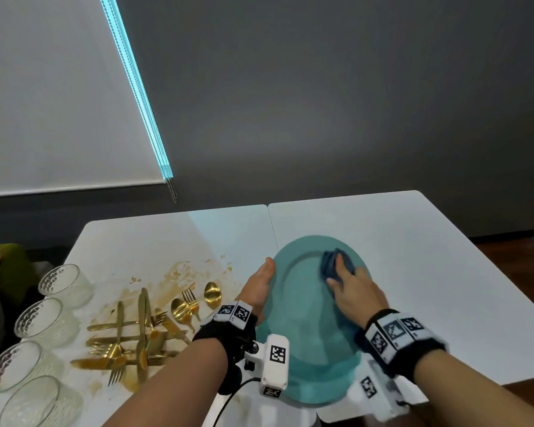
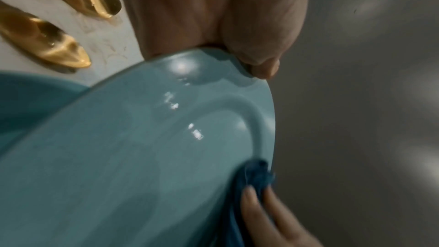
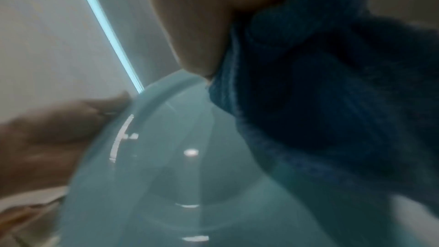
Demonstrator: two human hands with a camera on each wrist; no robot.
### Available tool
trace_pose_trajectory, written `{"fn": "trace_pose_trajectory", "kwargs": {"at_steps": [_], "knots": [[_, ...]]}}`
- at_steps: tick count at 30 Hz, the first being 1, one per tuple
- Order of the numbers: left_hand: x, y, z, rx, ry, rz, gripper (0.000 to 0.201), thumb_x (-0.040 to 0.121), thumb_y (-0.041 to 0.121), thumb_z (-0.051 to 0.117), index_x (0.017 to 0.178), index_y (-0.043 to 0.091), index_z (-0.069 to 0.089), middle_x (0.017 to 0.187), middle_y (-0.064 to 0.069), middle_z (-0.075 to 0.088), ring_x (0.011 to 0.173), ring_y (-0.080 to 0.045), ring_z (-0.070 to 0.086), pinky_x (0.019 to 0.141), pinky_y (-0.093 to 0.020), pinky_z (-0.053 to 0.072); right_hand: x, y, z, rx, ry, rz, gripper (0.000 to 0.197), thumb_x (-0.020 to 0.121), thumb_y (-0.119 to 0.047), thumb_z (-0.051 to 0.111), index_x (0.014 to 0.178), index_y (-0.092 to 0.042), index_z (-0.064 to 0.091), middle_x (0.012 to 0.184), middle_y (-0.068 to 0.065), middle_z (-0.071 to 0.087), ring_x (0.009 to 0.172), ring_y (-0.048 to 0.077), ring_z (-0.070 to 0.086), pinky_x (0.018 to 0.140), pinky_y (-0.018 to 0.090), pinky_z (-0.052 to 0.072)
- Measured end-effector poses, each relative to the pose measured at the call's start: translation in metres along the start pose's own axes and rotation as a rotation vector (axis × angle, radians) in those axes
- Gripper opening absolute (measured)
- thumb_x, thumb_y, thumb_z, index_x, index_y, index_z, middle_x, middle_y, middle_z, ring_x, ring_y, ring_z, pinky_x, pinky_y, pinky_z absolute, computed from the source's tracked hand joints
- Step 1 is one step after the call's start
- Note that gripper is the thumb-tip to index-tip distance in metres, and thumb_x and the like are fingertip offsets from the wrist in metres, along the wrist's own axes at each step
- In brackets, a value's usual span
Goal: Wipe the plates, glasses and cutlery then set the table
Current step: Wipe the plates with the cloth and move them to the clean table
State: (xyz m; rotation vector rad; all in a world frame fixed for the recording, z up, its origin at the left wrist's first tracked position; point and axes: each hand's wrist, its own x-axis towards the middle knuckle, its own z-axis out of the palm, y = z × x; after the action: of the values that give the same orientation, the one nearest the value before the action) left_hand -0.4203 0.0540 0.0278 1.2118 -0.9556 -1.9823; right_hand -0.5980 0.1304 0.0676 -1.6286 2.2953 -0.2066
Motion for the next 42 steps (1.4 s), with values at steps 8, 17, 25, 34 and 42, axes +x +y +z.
{"fn": "trace_pose_trajectory", "kwargs": {"at_steps": [8, 17, 25, 34, 42], "knots": [[0.011, -0.051, -0.021, -0.018, 0.057, -0.113, 0.078, 0.077, 0.074, 0.045, 0.128, 0.017, 0.056, 0.121, -0.015, 0.064, 0.111, -0.034, 0.061, 0.101, -0.053, 0.044, -0.022, -0.016, 0.045, -0.304, -0.482, -0.460, 0.051, 0.094, -0.042, 0.047, 0.142, -0.044, 0.030, 0.125, 0.009, 0.044, 0.115, 0.028, 0.048, 0.091, 0.030, 0.039], [-0.007, -0.050, -0.034, 0.023, 0.209, -0.176, 0.052, 0.098, 0.052, 0.030, 0.119, 0.015, 0.059, 0.110, -0.013, 0.066, 0.101, -0.032, 0.063, 0.092, -0.046, 0.050, -0.003, 0.024, 0.026, -0.420, -0.432, -0.212, 0.040, 0.092, -0.037, 0.044, 0.132, -0.035, 0.044, 0.122, 0.008, 0.047, 0.110, 0.028, 0.054, 0.087, 0.032, 0.042], [-0.012, -0.065, -0.028, 0.470, 0.367, -0.099, 0.051, 0.101, 0.041, 0.028, 0.124, 0.002, 0.053, 0.125, -0.017, 0.057, 0.107, -0.026, 0.052, 0.095, -0.030, 0.038, 0.003, 0.022, 0.021, -0.199, -0.344, -0.072, 0.045, 0.093, -0.045, 0.047, 0.137, -0.042, 0.040, 0.117, 0.005, 0.048, 0.115, 0.025, 0.051, 0.090, 0.030, 0.042], [-0.011, -0.081, -0.020, 0.818, 0.377, -0.074, 0.050, 0.087, 0.041, 0.060, 0.119, 0.005, 0.051, 0.122, -0.010, 0.059, 0.113, -0.028, 0.056, 0.096, -0.033, 0.045, 0.003, 0.015, 0.030, -0.043, -0.337, 0.034, 0.048, 0.091, -0.041, 0.052, 0.138, -0.036, 0.044, 0.135, 0.006, 0.049, 0.122, 0.024, 0.050, 0.096, 0.030, 0.042], [-0.010, -0.087, -0.012, 1.118, 0.400, -0.073, 0.060, 0.086, 0.043, 0.058, 0.133, 0.008, 0.041, 0.132, -0.010, 0.047, 0.125, -0.026, 0.041, 0.103, -0.036, 0.038, 0.001, 0.003, 0.035, 0.009, -0.322, 0.054, 0.045, 0.091, -0.039, 0.052, 0.136, -0.036, 0.047, 0.131, 0.006, 0.052, 0.119, 0.024, 0.051, 0.095, 0.031, 0.043]]}}
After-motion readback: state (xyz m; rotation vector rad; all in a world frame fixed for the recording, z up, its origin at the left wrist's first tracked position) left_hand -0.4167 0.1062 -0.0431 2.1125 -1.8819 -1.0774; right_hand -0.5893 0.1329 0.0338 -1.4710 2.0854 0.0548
